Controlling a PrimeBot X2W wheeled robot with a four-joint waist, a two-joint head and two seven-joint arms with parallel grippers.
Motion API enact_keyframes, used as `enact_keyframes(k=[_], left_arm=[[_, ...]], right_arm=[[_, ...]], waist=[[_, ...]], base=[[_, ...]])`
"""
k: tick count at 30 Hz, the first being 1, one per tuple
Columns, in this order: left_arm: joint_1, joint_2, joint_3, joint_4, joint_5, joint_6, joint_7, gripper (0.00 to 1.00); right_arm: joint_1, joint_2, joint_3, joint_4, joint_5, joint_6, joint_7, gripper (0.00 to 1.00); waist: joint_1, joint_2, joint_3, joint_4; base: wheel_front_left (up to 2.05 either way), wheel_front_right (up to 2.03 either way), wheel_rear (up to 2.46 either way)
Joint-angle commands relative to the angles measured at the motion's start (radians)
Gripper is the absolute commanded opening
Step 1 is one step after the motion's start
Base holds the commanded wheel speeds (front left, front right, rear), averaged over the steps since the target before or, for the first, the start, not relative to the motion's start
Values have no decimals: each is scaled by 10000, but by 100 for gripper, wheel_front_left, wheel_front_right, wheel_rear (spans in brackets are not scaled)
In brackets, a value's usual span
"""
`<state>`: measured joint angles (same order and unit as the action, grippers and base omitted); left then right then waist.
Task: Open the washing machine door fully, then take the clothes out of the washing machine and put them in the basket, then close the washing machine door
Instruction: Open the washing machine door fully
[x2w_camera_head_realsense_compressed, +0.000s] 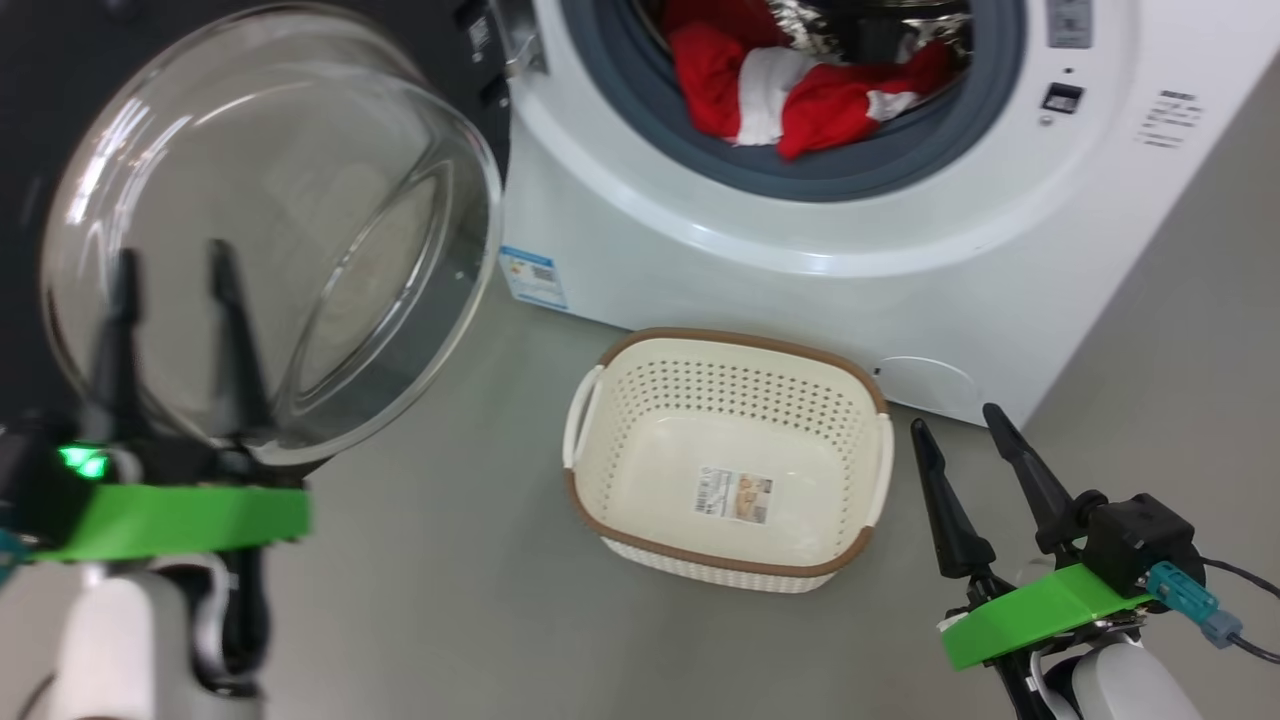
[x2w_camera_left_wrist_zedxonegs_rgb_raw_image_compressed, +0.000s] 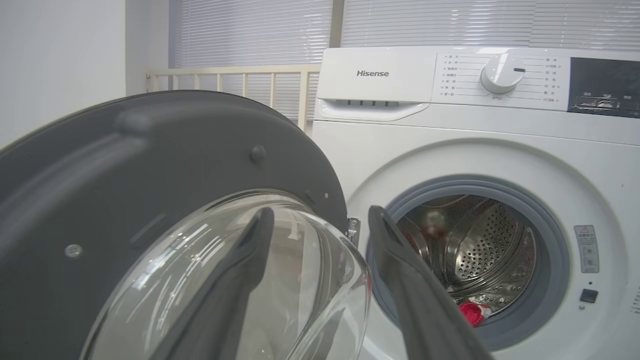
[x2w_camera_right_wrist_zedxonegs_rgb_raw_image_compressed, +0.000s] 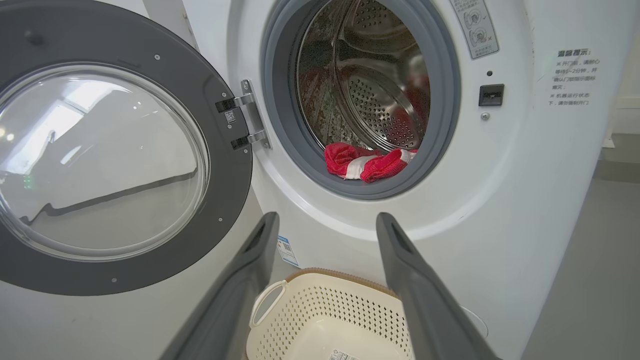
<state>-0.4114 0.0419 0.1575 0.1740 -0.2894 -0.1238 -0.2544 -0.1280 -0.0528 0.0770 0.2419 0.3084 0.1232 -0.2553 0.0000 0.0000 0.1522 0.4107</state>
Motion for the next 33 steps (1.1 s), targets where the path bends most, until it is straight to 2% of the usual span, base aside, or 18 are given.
enact_keyframes(k=[1,3,8,14,19,26,33], left_arm=[[110,275,-91,-463,-220,-43,-74,100],[265,304,-679,-721,-453,-58,-74,100],[613,827,-1943,-927,-811,-65,-74,100],[998,1349,-2666,-701,-1187,-67,-74,100],[1519,1648,-2640,-558,-1213,-68,-74,100],[2604,1767,-2372,-377,-890,24,-74,100],[3577,1553,-1924,-275,-725,143,-74,100]], right_arm=[[-196,26,171,-301,97,75,-65,100],[-228,26,86,-395,85,75,-65,100],[-271,26,-131,-726,7,75,-65,100],[-192,26,-305,-1088,-7,75,-65,100],[-70,26,-432,-1251,-111,75,-65,100],[285,26,-594,-1372,-90,75,-65,100],[624,26,-558,-1372,36,75,-65,100]], waist=[[0,0,-168,-363],[0,0,-227,-612],[0,0,-372,-1368],[0,0,-567,-2426],[0,0,-781,-3360],[0,0,-1247,-4474],[0,0,-1719,-5230]], base=[[0,0,0],[0,0,0],[0,0,0],[0,0,0],[0,0,0],[0,0,0],[0,0,0]])
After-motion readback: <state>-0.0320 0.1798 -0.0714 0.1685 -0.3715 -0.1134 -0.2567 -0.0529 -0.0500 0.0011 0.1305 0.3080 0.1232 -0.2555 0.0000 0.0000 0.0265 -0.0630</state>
